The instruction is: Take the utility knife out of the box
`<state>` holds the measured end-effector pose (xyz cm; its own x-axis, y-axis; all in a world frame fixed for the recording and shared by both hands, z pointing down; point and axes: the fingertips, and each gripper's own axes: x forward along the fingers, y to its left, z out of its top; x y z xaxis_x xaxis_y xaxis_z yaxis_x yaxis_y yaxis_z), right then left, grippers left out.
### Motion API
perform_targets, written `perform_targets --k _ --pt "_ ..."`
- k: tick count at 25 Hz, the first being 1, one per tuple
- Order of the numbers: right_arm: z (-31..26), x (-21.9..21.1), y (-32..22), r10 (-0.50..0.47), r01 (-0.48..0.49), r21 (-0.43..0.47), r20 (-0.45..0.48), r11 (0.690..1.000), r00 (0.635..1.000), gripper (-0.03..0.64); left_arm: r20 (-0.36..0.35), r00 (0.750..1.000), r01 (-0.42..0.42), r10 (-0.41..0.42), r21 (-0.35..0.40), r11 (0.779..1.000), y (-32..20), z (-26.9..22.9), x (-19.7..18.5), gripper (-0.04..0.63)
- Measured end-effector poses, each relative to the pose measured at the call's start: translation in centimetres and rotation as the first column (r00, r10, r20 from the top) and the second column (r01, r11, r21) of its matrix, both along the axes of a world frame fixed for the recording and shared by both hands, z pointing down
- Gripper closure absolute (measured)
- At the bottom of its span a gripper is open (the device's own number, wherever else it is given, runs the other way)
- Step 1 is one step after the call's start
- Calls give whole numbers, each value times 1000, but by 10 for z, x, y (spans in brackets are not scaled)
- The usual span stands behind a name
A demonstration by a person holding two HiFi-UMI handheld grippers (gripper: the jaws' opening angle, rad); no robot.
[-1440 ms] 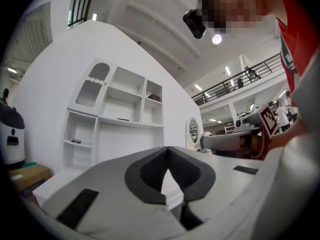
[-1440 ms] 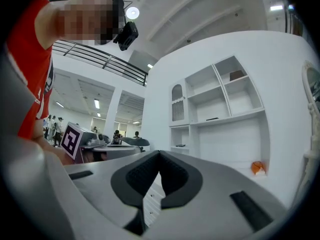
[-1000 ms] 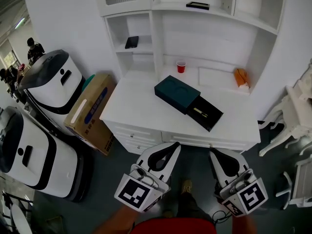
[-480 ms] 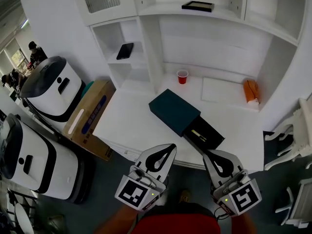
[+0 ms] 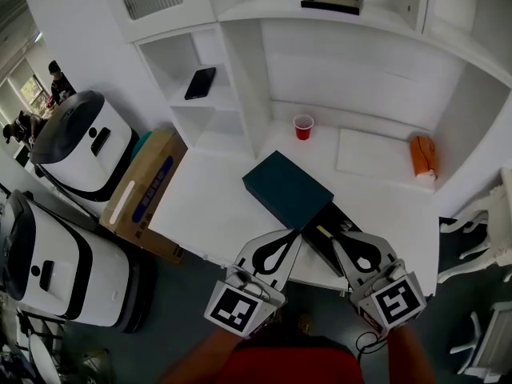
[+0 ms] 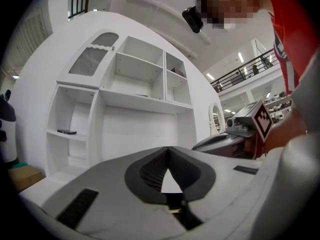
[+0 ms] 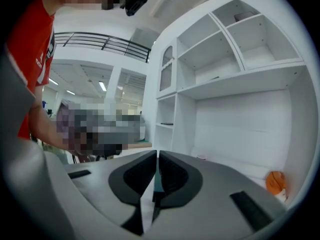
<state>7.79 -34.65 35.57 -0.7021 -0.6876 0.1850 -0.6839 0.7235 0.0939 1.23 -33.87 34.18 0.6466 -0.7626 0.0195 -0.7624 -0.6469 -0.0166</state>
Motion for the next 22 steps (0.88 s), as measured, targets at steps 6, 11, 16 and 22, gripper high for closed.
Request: perform_targets --k 6,11,16,22 --pt "73 -4 -42 -100 51 -204 -240 978 966 568 0 1000 -5 5 -14 1000 -20 6 -11 588" --pt "144 -7 -55 -247 61 -415 -411 908 878 497 -5 1000 1 -1 -27 1000 -29 13 -24 588" --pt "202 -1 -58 -355 7 -562 -512 827 782 453 -9 1000 7 -8 -43 999 -36 18 -36 588" --pt "241 8 -67 -406 -78 -641 -571 764 713 453 -7 1000 8 -9 -57 998 -42 24 -42 588"
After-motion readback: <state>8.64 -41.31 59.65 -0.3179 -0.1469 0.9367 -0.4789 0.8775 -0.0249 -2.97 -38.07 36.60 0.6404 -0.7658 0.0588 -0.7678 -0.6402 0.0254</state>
